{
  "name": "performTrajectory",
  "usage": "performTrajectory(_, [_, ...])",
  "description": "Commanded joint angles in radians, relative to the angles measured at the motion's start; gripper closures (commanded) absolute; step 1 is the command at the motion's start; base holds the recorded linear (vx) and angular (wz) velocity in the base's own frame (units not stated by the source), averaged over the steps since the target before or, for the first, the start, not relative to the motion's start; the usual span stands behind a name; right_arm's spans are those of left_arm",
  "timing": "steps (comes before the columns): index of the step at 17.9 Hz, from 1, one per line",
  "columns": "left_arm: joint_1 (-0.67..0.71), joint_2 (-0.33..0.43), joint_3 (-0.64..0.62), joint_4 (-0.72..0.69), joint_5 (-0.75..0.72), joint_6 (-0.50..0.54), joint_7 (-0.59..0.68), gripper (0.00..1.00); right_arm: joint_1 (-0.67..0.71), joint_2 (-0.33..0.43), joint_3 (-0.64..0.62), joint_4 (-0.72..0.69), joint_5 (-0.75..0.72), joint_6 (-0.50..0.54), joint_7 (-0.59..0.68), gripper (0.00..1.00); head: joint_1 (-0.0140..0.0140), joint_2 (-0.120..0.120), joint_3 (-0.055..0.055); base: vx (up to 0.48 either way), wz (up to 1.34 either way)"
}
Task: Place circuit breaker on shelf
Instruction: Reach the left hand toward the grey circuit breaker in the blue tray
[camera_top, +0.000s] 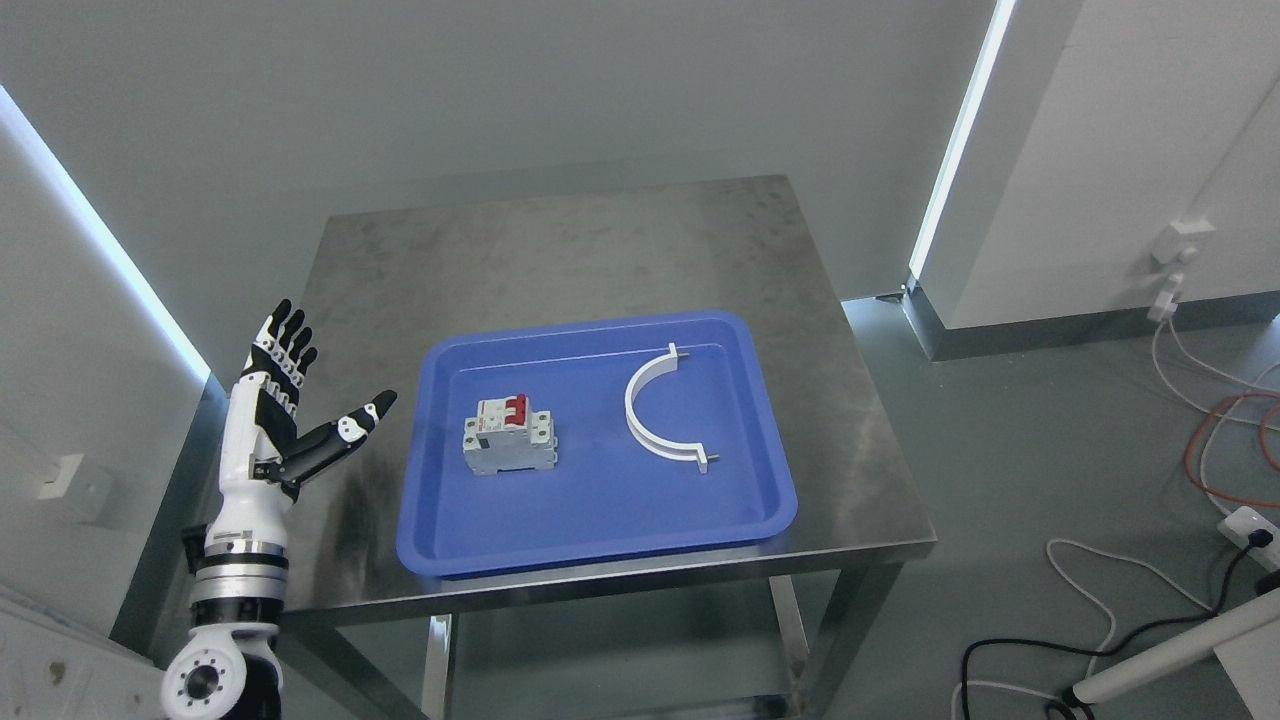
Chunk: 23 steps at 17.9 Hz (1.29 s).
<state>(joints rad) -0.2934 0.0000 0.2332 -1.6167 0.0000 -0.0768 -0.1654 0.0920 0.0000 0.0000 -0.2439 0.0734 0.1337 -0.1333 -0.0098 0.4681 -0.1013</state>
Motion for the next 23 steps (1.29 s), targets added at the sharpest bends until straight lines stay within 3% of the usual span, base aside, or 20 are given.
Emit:
performTrajectory(1, [0.007,0.017,-0.003,-0.02,0.026,-0.001,-0.002,0.0,0.0,-0.017,0.02,0.0,0.0,-0.054,-0.003,0.0,0.0,0.0,0.0,-0.058,-0.1])
performTrajectory(3, [0.004,0.059,-0.002,-0.02,0.026,-0.001,-0.005,0.0,0.0,-0.017,0.02,0.0,0.0,-0.054,-0.003,0.0,0.0,0.0,0.0,-0.024,-0.06])
performTrajectory(5, [0.002,0.165,-0.002,-0.019,0.026,-0.001,-0.025,0.0,0.0,-0.017,0.02,0.0,0.0,-0.054,-0.003,0.0,0.0,0.0,0.0,0.011,0.0])
performTrajectory(7, [0.004,0.28,-0.002,-0.019,0.026,0.003,-0.139,0.0,0.0,-0.017,0.02,0.0,0.0,-0.054,-0.003,0.0,0.0,0.0,0.0,0.015,-0.02])
performTrajectory(9, [0.004,0.337,-0.002,-0.02,0.026,0.003,-0.294,0.02,0.0,-0.017,0.02,0.0,0.0,-0.055,-0.002,0.0,0.0,0.0,0.0,0.007,-0.04])
performTrajectory(12, [-0.006,0.334,-0.04,-0.02,0.026,0.003,-0.482,0.06,0.0,-0.017,0.02,0.0,0.0,-0.054,-0.002,0.0,0.0,0.0,0.0,0.0,-0.01])
performTrajectory(15, [-0.007,0.344,-0.168,-0.02,0.022,0.011,-0.488,0.07,0.0,-0.017,0.02,0.0,0.0,-0.054,-0.002,0.0,0.0,0.0,0.0,0.0,0.0])
performTrajectory(17, [-0.027,0.336,-0.205,-0.022,0.002,0.032,-0.487,0.12,0.0,-0.017,0.02,0.0,0.0,-0.054,-0.002,0.0,0.0,0.0,0.0,0.0,0.0])
performTrajectory(23, [-0.059,0.299,-0.29,-0.02,-0.165,0.123,-0.487,0.12,0.0,-0.017,0.02,0.0,0.0,-0.054,-0.002,0.0,0.0,0.0,0.0,0.0,0.0])
